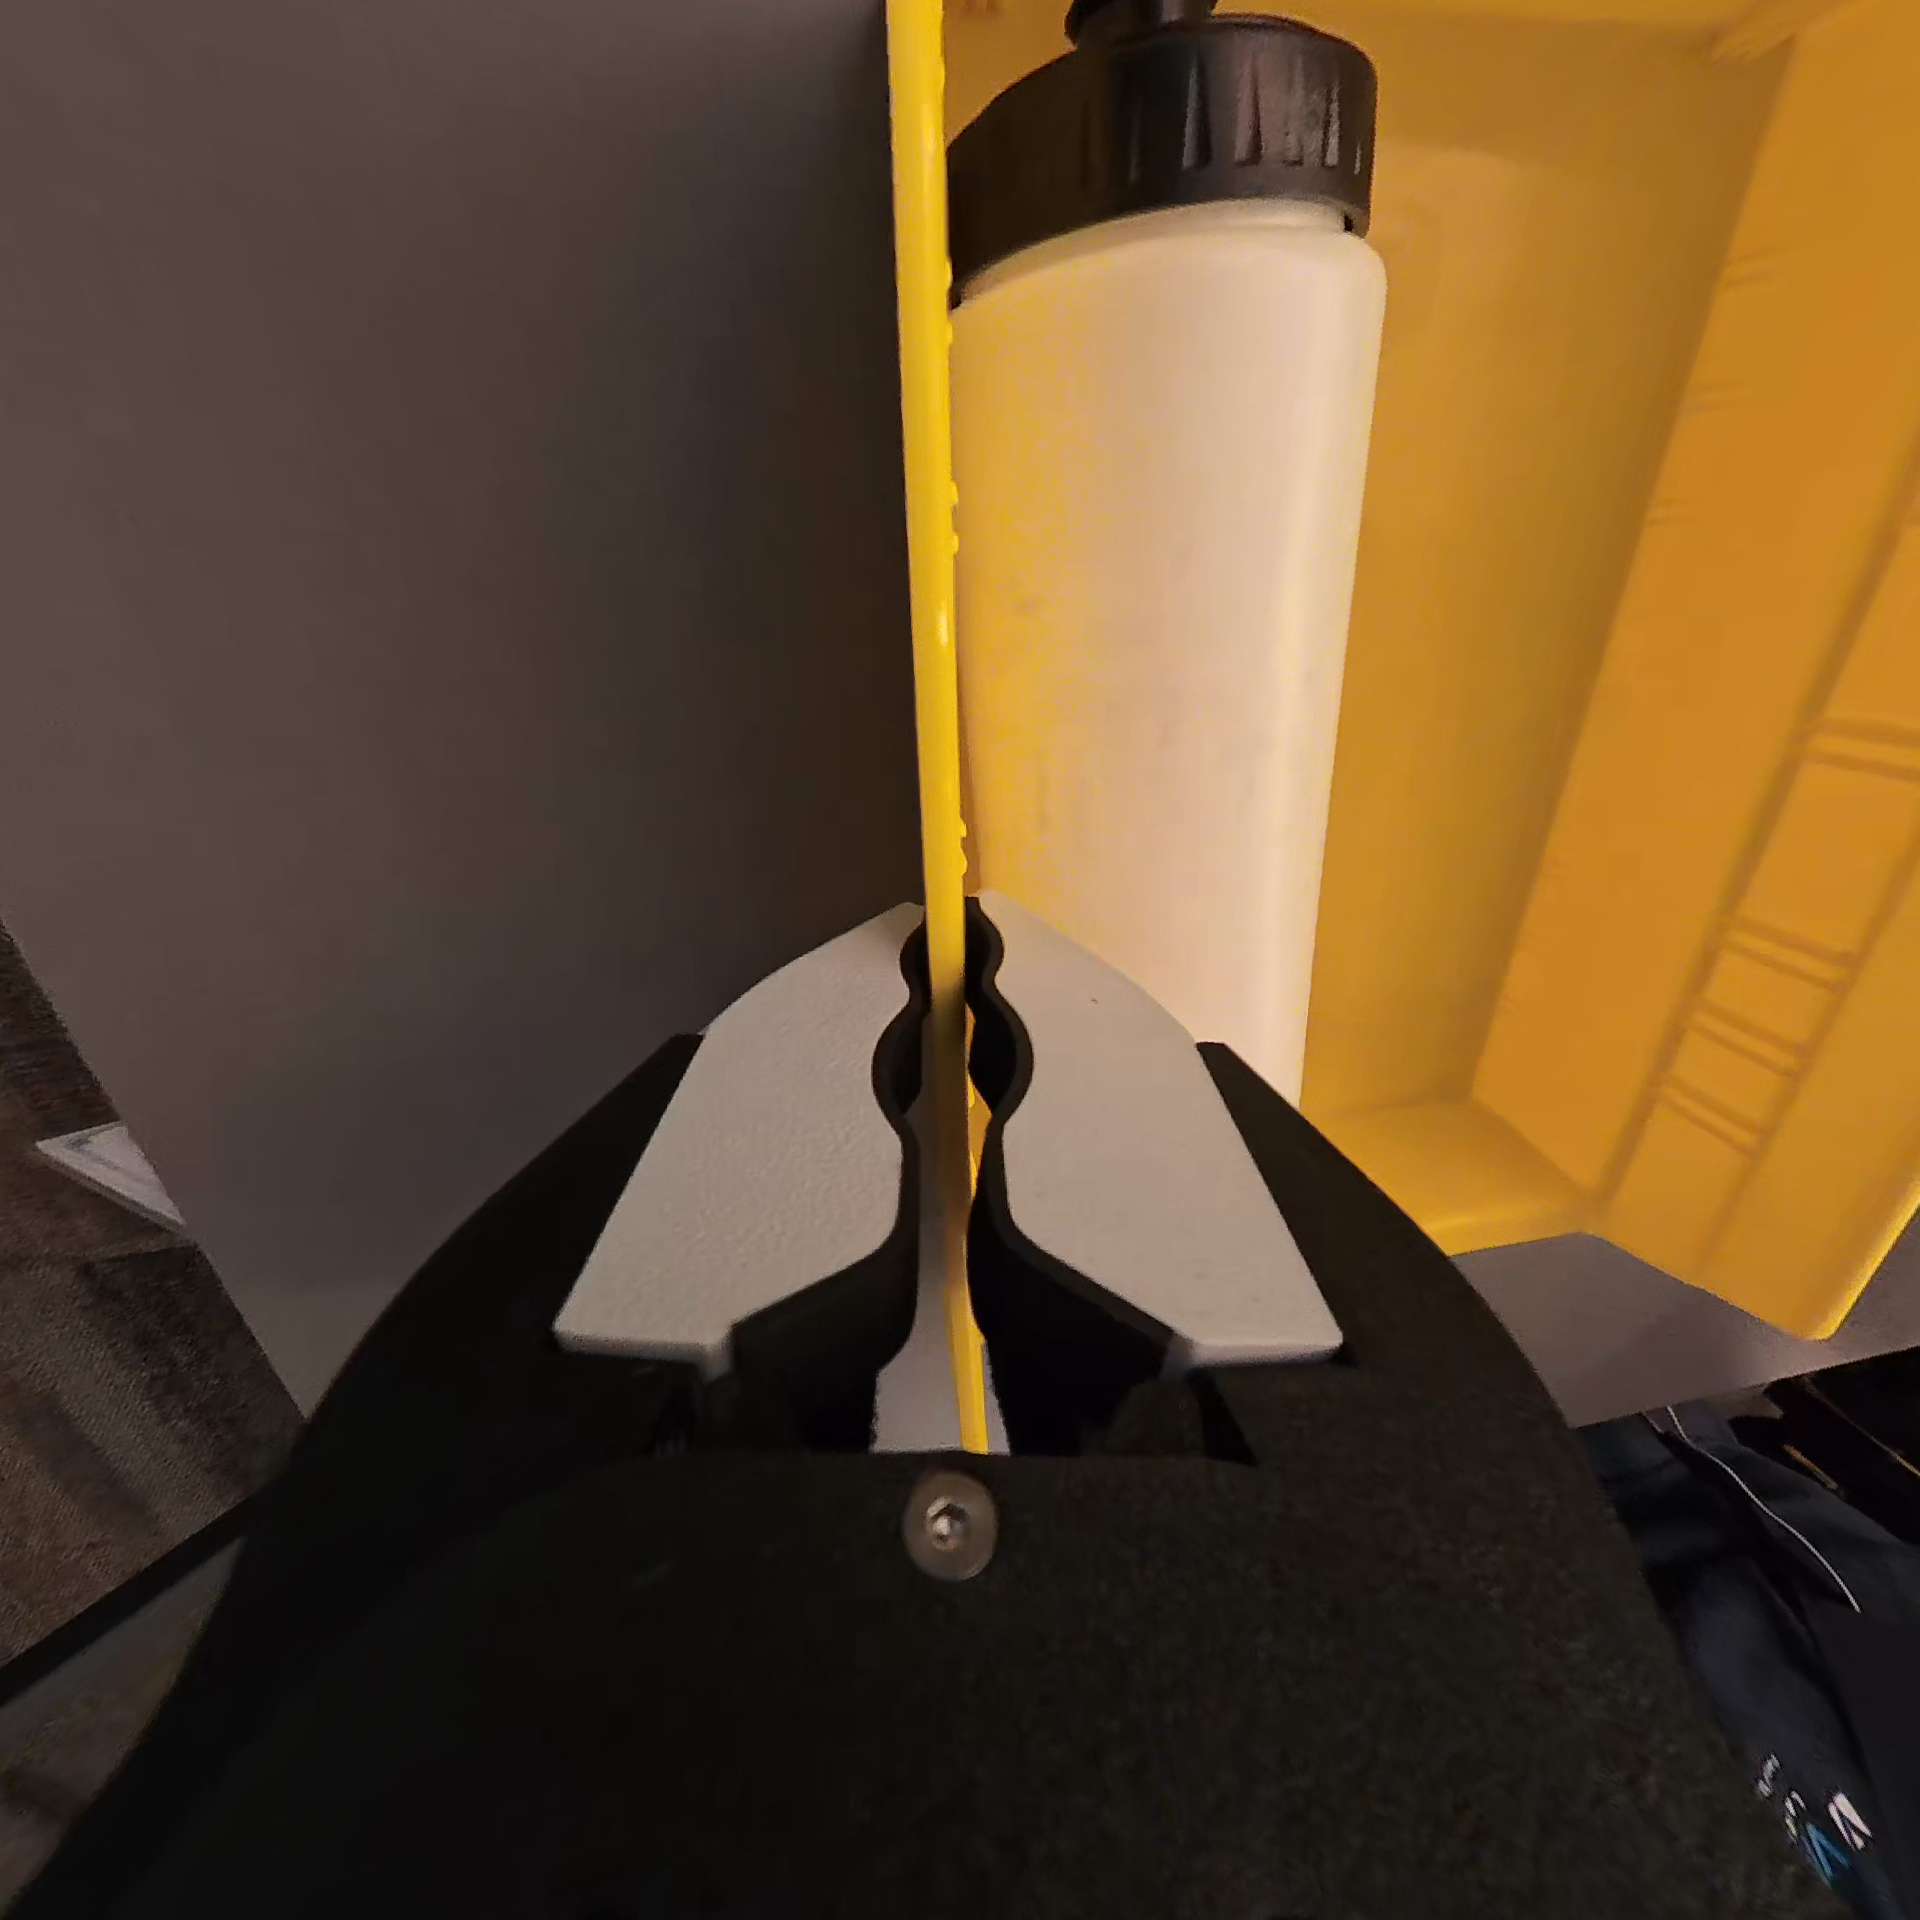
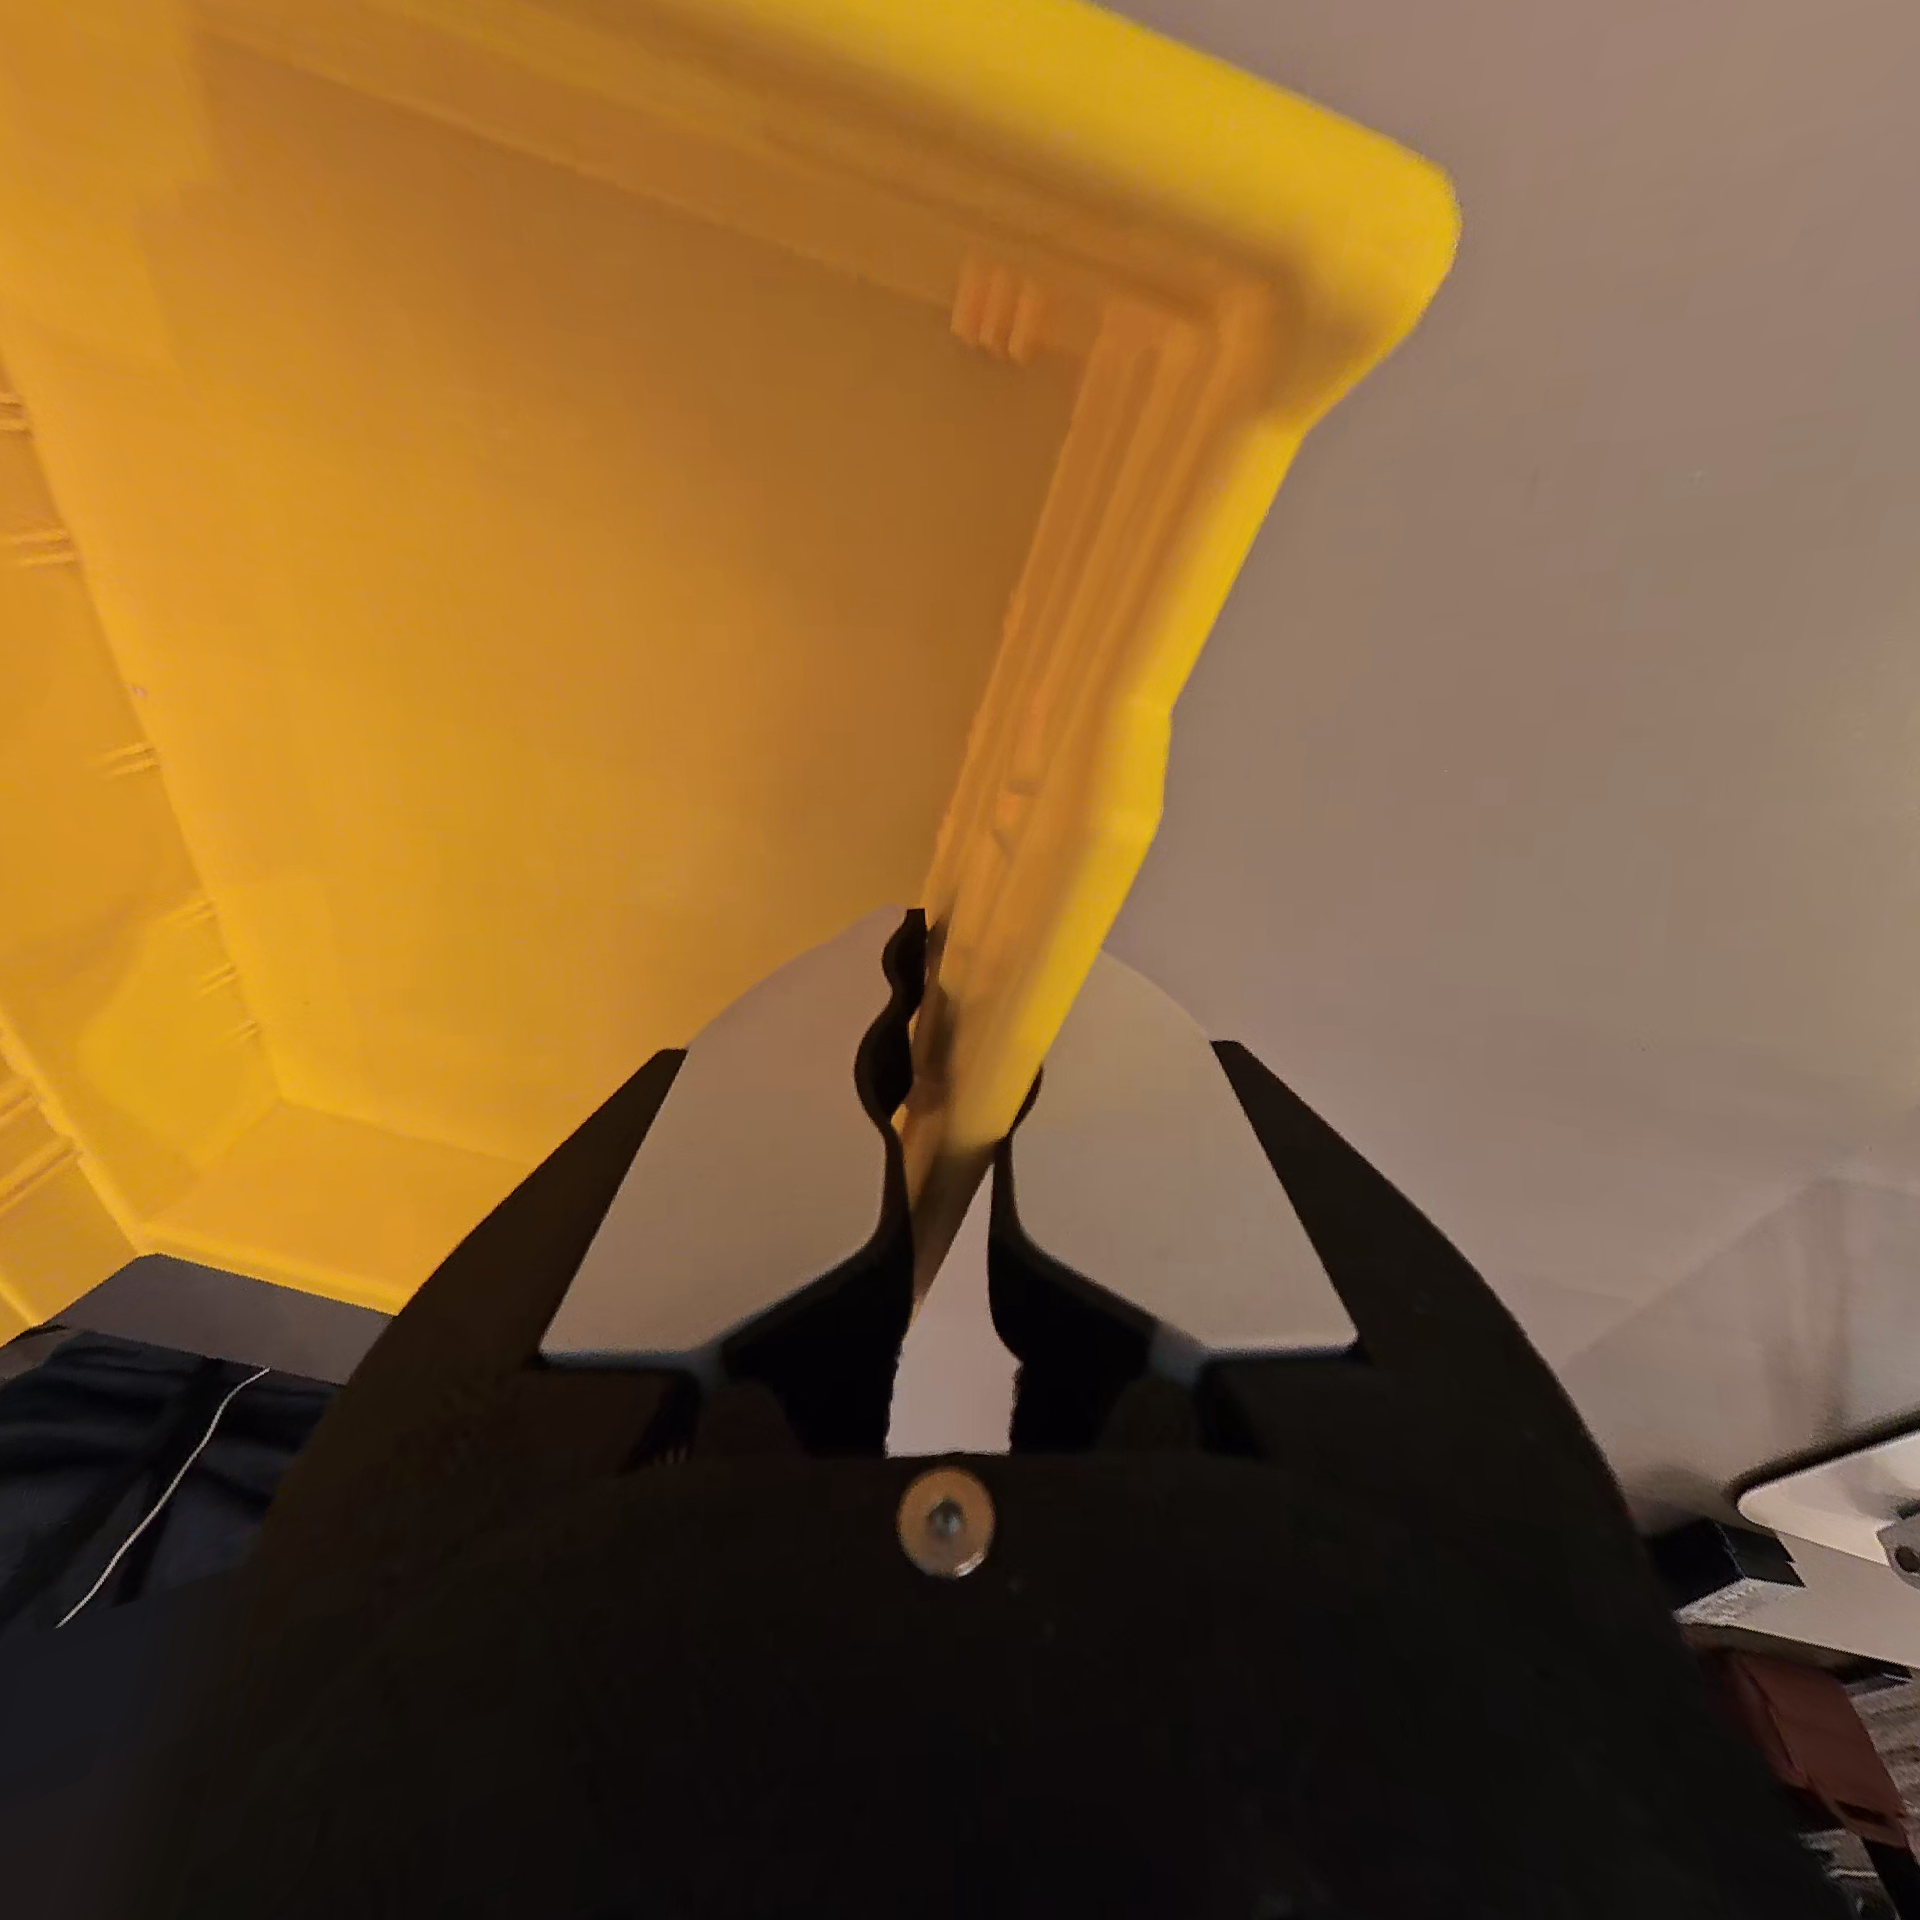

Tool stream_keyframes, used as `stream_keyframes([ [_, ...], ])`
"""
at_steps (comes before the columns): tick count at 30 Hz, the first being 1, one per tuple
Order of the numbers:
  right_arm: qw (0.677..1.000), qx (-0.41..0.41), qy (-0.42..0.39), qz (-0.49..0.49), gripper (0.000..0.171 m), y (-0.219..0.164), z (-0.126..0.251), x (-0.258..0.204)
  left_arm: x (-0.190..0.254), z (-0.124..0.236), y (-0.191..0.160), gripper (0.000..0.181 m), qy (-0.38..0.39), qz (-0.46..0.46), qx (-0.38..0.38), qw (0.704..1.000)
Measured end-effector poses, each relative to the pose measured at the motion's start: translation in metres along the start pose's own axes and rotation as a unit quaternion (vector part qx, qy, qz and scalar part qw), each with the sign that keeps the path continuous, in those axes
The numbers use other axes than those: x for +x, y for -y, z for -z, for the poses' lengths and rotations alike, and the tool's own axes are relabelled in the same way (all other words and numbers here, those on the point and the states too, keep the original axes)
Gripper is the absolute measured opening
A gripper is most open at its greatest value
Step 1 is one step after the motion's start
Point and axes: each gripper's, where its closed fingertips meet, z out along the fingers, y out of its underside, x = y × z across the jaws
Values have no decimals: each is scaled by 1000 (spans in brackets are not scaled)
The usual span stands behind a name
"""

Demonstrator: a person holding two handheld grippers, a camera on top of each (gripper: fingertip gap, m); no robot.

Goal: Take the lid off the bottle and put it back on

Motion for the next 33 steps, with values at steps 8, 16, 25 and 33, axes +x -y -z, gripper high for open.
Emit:
stream_keyframes([
  [8, 999, 14, -27, 22, 14, 10, 1, 9, 0, 0, 2, 3, -11, 7, 33, 999],
  [16, 989, 43, -124, 74, 36, 12, 10, 20, -7, 22, 25, 6, 20, -28, 155, 987],
  [25, 890, 401, -208, 60, 43, 39, 155, -18, 67, 63, 26, 66, -31, -130, 212, 968],
  [33, 775, 623, -6, 106, 61, 24, 224, -141, 40, -17, 16, 74, 160, -152, 22, 975],
])
